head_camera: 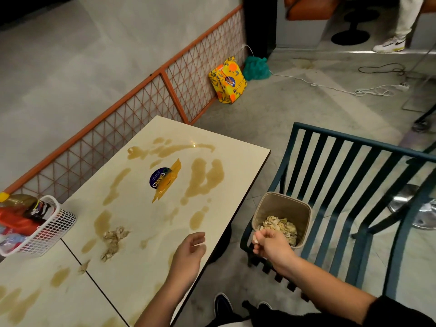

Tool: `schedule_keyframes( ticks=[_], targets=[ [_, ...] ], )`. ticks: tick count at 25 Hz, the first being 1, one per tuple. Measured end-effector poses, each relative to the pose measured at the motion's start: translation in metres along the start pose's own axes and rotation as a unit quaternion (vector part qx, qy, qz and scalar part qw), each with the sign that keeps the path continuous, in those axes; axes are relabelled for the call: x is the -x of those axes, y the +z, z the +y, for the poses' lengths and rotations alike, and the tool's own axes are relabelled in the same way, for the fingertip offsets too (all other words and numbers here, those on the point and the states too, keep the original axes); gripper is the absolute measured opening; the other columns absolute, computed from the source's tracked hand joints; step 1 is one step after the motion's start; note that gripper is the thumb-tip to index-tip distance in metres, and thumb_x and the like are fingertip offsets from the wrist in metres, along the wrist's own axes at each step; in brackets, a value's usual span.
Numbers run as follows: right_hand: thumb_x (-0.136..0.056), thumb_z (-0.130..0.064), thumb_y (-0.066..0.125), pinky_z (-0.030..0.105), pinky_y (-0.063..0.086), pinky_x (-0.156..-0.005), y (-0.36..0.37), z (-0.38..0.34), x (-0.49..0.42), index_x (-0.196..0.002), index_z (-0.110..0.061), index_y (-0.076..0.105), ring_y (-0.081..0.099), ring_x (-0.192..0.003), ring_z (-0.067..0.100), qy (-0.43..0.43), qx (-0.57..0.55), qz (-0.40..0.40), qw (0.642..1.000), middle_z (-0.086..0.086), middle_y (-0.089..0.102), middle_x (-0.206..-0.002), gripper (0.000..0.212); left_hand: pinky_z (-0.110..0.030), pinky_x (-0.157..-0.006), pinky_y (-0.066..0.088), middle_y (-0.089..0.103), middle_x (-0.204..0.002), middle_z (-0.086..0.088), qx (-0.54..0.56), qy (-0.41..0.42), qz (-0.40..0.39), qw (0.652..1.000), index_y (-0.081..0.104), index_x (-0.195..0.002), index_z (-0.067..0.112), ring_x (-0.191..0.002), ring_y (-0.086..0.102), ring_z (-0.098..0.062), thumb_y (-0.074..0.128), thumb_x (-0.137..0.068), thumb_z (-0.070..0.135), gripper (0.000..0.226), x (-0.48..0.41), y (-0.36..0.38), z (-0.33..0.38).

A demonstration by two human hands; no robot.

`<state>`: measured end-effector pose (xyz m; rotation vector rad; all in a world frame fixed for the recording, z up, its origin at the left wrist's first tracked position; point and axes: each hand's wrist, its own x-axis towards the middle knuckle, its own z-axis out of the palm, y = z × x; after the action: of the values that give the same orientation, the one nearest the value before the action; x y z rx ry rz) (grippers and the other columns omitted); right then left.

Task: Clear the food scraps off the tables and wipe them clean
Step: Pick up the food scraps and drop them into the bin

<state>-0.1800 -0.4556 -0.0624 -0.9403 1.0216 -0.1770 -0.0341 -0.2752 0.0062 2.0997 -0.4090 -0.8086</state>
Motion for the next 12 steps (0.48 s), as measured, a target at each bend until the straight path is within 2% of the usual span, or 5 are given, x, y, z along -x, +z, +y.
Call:
schedule_keyframes(
  ticks=[3,6,8,11,12],
  targets=[
    [-0.103,-0.022,0.057,0.039,0.061,-0.076,-0.043,-0.008,-0.020,-0.095,-0.016,0.068,0.066,-0.084,0.021,-0.008,0.060,0.141,0.988,0.005,0.069,-0.093,0.015,-0.028,-0.088,0.044,0.070,-0.111,0.009,0.048,-0.044,0.054,0.996,0.070,-0.106,0.030,-0.108,0.063,-0.012,0.061,-0.096,0.018,0.018,0.001,-0.022,-0.010],
    [-0.101,-0.024,0.061,0.042,0.057,-0.073,-0.064,-0.018,-0.040,-0.095,-0.017,0.070,0.065,-0.081,0.020,-0.053,0.103,0.213,0.970,0.010,0.072,-0.098,0.013,-0.032,-0.083,0.044,0.070,-0.110,0.007,0.062,-0.077,0.075,0.992,0.071,-0.104,0.027,-0.102,0.066,-0.014,0.062,-0.096,0.022,0.013,0.007,-0.037,-0.020],
    [-0.100,-0.023,0.062,0.045,0.059,-0.074,-0.071,-0.026,-0.055,-0.106,-0.012,0.069,0.065,-0.080,0.022,-0.048,0.107,0.212,0.970,0.012,0.072,-0.101,0.014,-0.036,-0.083,0.044,0.071,-0.109,0.005,0.062,-0.095,0.078,0.991,0.071,-0.103,0.025,-0.100,0.067,-0.015,0.061,-0.096,0.022,0.013,0.010,-0.045,-0.025],
    [-0.099,-0.016,0.063,0.039,0.059,-0.070,-0.079,-0.034,-0.069,-0.143,-0.021,0.051,0.066,-0.098,0.025,0.006,0.127,0.118,0.985,0.009,0.067,-0.119,0.046,-0.040,-0.085,0.046,0.073,-0.106,0.002,0.061,-0.100,0.074,0.990,0.072,-0.101,0.022,-0.098,0.069,-0.020,0.061,-0.095,0.020,0.012,0.012,-0.055,-0.026],
    [-0.098,-0.012,0.061,0.039,0.058,-0.072,-0.079,-0.034,-0.071,-0.148,-0.022,0.045,0.066,-0.100,0.025,0.022,0.129,0.104,0.986,0.010,0.066,-0.121,0.053,-0.040,-0.084,0.046,0.073,-0.104,0.001,0.061,-0.097,0.070,0.991,0.072,-0.101,0.021,-0.097,0.069,-0.022,0.061,-0.095,0.019,0.013,0.011,-0.058,-0.024]
  ],
)
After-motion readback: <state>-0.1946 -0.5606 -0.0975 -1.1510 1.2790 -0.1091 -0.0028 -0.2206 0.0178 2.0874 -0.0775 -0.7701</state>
